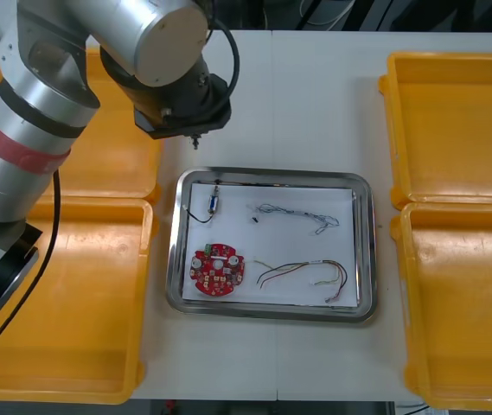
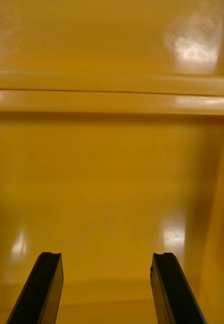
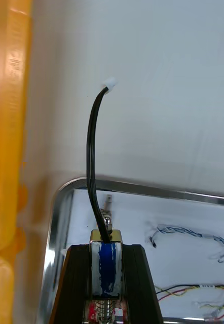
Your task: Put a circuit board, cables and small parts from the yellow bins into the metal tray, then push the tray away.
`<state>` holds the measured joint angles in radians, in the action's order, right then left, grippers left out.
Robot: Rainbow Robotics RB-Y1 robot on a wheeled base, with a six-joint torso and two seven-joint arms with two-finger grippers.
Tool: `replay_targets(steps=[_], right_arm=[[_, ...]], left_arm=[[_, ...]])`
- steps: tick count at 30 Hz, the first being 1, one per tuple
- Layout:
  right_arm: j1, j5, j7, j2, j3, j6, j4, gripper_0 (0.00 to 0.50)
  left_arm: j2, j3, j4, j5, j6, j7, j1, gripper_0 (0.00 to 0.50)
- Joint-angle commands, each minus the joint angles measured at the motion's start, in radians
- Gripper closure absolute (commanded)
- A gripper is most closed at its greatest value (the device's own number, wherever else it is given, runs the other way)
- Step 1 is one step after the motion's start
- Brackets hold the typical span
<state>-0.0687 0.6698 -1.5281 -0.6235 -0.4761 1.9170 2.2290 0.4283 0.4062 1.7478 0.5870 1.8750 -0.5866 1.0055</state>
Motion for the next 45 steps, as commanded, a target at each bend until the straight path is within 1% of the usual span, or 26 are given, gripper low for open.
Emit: replay_targets(steps=[1, 5, 7, 8, 12, 15, 22, 28, 31, 35, 45], right_arm=[[0.024, 0.057, 0.02, -0.007, -0.053, 0.003, -0.017, 0.0], [0.024, 0.097, 0.022, -0.022, -0.071, 0.003, -0.037, 0.0], [0.024, 0.103, 0.022, -0.031, -0.076, 0.003, -0.037, 0.0], [0.024, 0.103, 0.022, -0.031, -0.076, 0.003, -0.037, 0.0], [0.024, 0.119, 0.026, -0.047, -0.088, 0.003, -0.037, 0.0], [0.024, 0.123, 0.029, -0.051, -0.094, 0.003, -0.037, 0.0], [0.024, 0.131, 0.037, -0.062, -0.101, 0.003, -0.049, 0.0], [0.024, 0.134, 0.051, -0.067, -0.113, 0.003, -0.058, 0.0], [0.024, 0.136, 0.06, -0.068, -0.114, 0.003, -0.057, 0.0], [0.024, 0.14, 0.069, -0.071, -0.114, 0.003, -0.058, 0.0], [0.024, 0.145, 0.088, -0.071, -0.119, 0.003, -0.057, 0.0]], left_arm=[[-0.043, 0.1, 0.029, 0.013, -0.083, 0.1, -0.001, 0.5], [-0.059, 0.186, 0.007, 0.004, -0.14, 0.113, -0.001, 0.5], [-0.068, 0.227, -0.01, 0.004, -0.16, 0.114, -0.001, 0.5], [-0.068, 0.227, -0.01, 0.004, -0.16, 0.114, -0.001, 0.5], [-0.082, 0.306, -0.059, 0.001, -0.212, 0.114, -0.002, 0.5], [-0.082, 0.336, -0.08, -0.01, -0.24, 0.113, -0.008, 0.5], [-0.077, 0.368, -0.08, -0.024, -0.263, 0.1, -0.041, 0.5], [-0.052, 0.407, -0.08, -0.024, -0.29, 0.094, -0.064, 0.5], [-0.036, 0.424, -0.08, -0.041, -0.32, 0.091, -0.085, 0.5], [-0.013, 0.425, -0.08, -0.041, -0.346, 0.082, -0.107, 0.5], [0.021, 0.425, -0.082, -0.053, -0.353, 0.06, -0.13, 0.5]])
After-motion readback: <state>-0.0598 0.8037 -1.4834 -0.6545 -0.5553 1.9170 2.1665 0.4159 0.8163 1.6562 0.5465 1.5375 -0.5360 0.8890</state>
